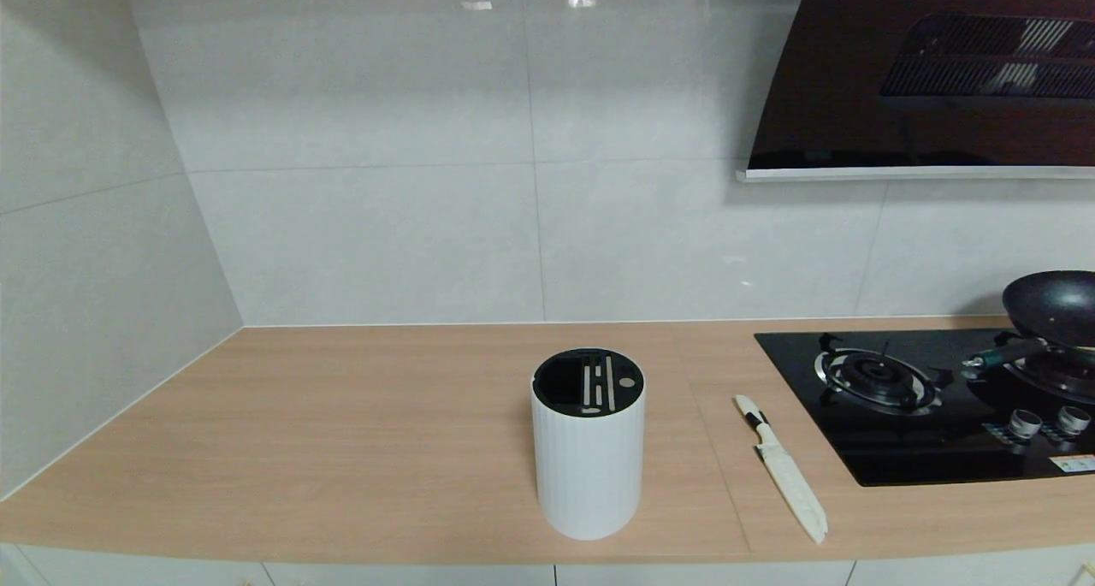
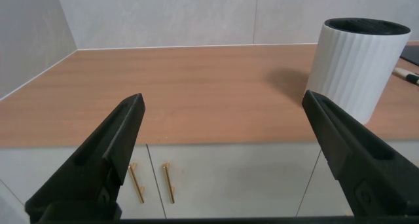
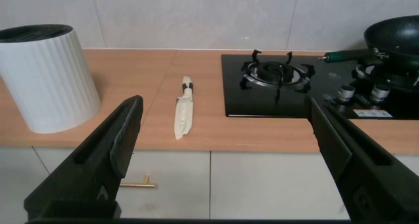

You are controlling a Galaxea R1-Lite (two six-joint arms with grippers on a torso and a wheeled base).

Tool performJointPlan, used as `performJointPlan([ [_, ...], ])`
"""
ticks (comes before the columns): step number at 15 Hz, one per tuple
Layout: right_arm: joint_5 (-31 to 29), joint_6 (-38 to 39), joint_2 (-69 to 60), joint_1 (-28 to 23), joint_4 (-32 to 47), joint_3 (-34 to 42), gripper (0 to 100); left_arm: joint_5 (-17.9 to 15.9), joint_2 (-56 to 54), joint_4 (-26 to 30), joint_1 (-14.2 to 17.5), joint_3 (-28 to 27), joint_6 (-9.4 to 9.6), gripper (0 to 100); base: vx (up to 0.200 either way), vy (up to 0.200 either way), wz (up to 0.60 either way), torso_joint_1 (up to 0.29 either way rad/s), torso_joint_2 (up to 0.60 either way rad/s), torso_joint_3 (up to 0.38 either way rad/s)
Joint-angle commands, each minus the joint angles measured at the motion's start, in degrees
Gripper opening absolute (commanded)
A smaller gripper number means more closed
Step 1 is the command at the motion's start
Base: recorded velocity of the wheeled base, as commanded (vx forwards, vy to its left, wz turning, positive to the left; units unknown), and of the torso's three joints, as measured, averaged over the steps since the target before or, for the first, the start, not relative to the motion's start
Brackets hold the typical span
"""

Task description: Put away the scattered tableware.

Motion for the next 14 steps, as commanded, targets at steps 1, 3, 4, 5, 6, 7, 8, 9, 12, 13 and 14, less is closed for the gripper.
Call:
performJointPlan([
  [1,5.5,5.7,4.3,1.4,-0.7,-9.5,100,0.0,0.0,0.0,0.0,0.0,-0.05,100,0.000,0.000,0.00,0.000,0.00,0.000],
  [3,6.8,6.0,14.8,2.1,0.5,-12.0,100,0.0,0.0,0.0,0.0,0.0,-0.05,100,0.000,0.000,0.00,0.000,0.00,0.000],
  [4,7.0,6.0,18.5,2.3,0.3,-12.1,100,0.0,0.0,0.0,0.0,0.0,-0.05,100,0.000,0.000,0.00,0.000,0.00,0.000],
  [5,7.2,5.8,25.7,2.7,0.2,-13.6,100,0.0,0.0,0.0,0.0,0.0,-0.05,100,0.000,0.000,0.00,0.000,0.00,0.000],
  [6,7.4,5.3,32.0,3.3,0.0,-14.9,100,0.0,0.0,0.0,0.0,0.0,-0.05,100,0.000,0.000,0.00,0.000,0.00,0.000],
  [7,7.6,4.8,35.2,3.7,0.1,-15.9,100,0.0,0.0,0.0,0.0,0.0,-0.05,100,0.000,0.000,0.00,0.000,0.00,0.000],
  [8,7.4,3.7,44.9,4.2,0.2,-18.6,100,0.0,0.0,0.0,0.0,0.0,-0.05,100,0.000,0.000,0.00,0.000,0.00,0.000],
  [9,7.4,3.6,51.5,4.2,0.2,-20.8,100,0.0,0.0,0.0,0.0,0.0,-0.05,100,0.000,0.000,0.00,0.000,0.00,0.000],
  [12,7.5,3.7,66.6,4.2,-1.0,-26.3,100,0.0,0.0,0.0,0.0,0.0,0.03,100,0.000,0.000,0.00,0.000,0.00,0.000],
  [13,7.5,3.7,75.2,4.2,-6.1,-28.4,100,0.0,0.0,0.0,0.0,0.0,0.03,100,0.000,0.000,0.00,0.000,0.00,0.000],
  [14,7.4,3.6,80.9,4.2,-11.1,-29.1,100,0.0,0.0,0.0,0.0,0.0,-0.05,100,0.000,0.000,0.00,0.000,0.00,0.000],
])
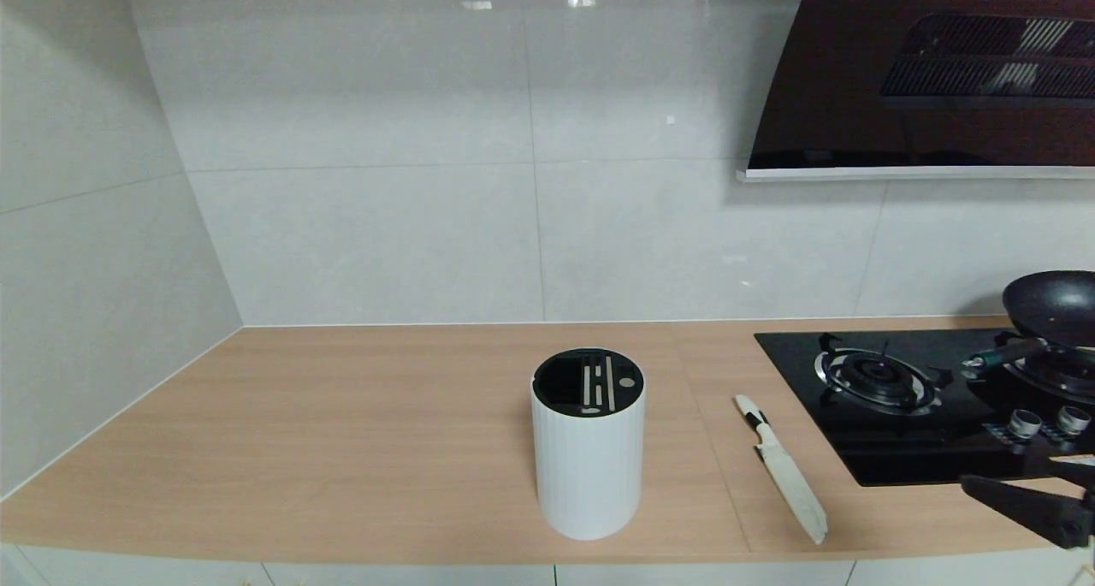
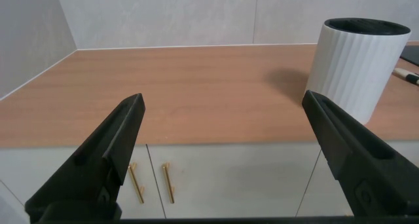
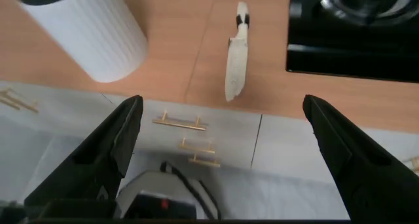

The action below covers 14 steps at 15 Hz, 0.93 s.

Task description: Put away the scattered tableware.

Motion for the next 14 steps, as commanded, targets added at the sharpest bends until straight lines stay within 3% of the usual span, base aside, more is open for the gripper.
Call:
performJointPlan([
  [1,-0.2,-0.2,25.3,0.3,-11.2,-5.6,100,0.0,0.0,0.0,0.0,0.0,-0.03,100,0.000,0.000,0.00,0.000,0.00,0.000],
  [3,-1.5,-0.7,37.1,0.3,-21.0,-7.6,100,0.0,0.0,0.0,0.0,0.0,-0.03,100,0.000,0.000,0.00,0.000,0.00,0.000],
  [9,-4.3,-1.3,58.8,2.4,-29.7,-16.4,100,0.0,0.0,0.0,0.0,0.0,-0.03,100,0.000,0.000,0.00,0.000,0.00,0.000],
  [14,-11.0,-1.4,74.1,5.2,-45.9,-18.5,100,0.0,0.0,0.0,0.0,0.0,-0.03,100,0.000,0.000,0.00,0.000,0.00,0.000],
])
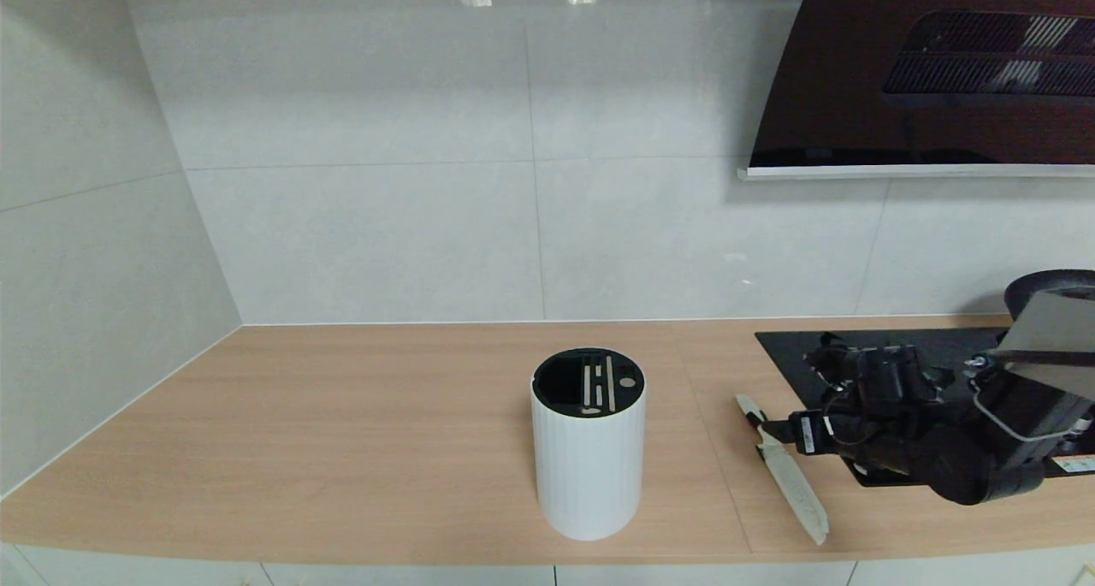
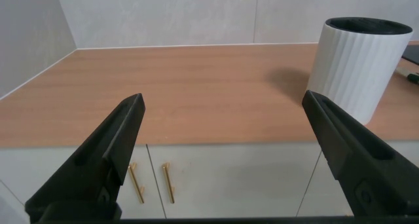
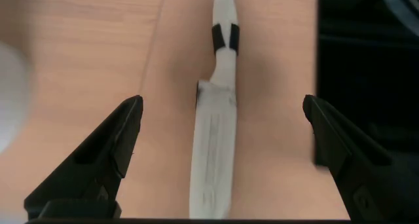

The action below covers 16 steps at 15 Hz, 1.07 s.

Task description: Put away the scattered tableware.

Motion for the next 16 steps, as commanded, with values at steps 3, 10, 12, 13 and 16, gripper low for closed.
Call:
performJointPlan([
  [3,-1.2,0.0,9.9,0.9,-1.8,-3.2,100,0.0,0.0,0.0,0.0,0.0,0.06,100,0.000,0.000,0.00,0.000,0.00,0.000],
  [10,-1.5,0.3,12.9,0.9,-1.8,-7.1,100,0.0,0.0,0.0,0.0,0.0,-0.03,100,0.000,0.000,0.00,0.000,0.00,0.000],
  [12,-1.5,0.3,13.5,0.9,-1.8,-7.7,100,0.0,0.0,0.0,0.0,0.0,0.06,100,0.000,0.000,0.00,0.000,0.00,0.000],
  [13,-1.5,0.3,13.7,0.9,-1.8,-7.9,100,0.0,0.0,0.0,0.0,0.0,0.06,100,0.000,0.000,0.00,0.000,0.00,0.000],
  [16,-1.4,0.4,14.1,0.9,-1.8,-8.1,100,0.0,0.0,0.0,0.0,0.0,0.06,100,0.000,0.000,0.00,0.000,0.00,0.000],
])
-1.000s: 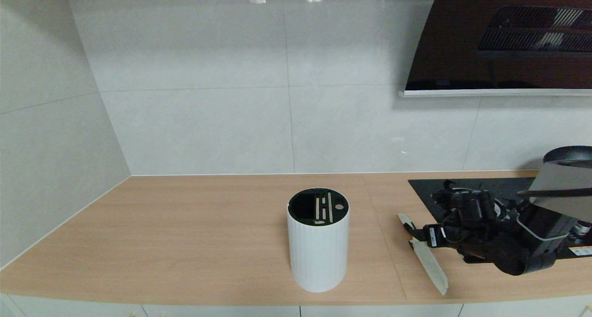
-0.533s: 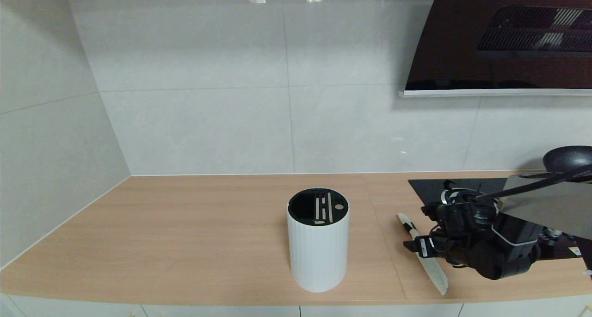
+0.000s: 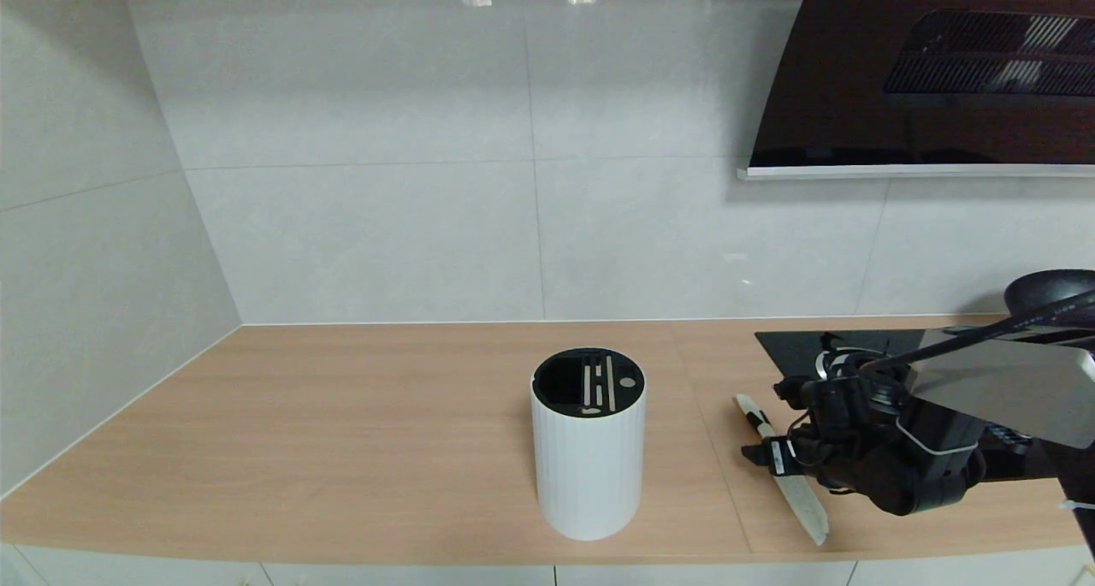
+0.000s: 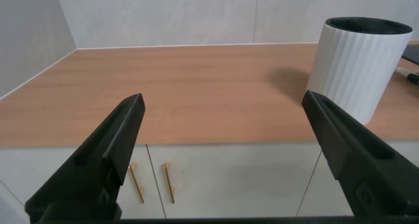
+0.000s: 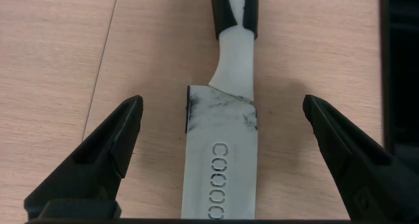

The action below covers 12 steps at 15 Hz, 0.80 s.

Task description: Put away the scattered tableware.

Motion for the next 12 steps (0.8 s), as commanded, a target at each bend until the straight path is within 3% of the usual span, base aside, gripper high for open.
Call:
performJointPlan([
  [1,0.0,0.0,0.1,0.0,0.0,-0.2,100,0.0,0.0,0.0,0.0,0.0,0.02,100,0.000,0.000,0.00,0.000,0.00,0.000],
  [12,0.0,0.2,2.4,0.2,0.0,-2.0,100,0.0,0.0,0.0,0.0,0.0,0.02,100,0.000,0.000,0.00,0.000,0.00,0.000],
])
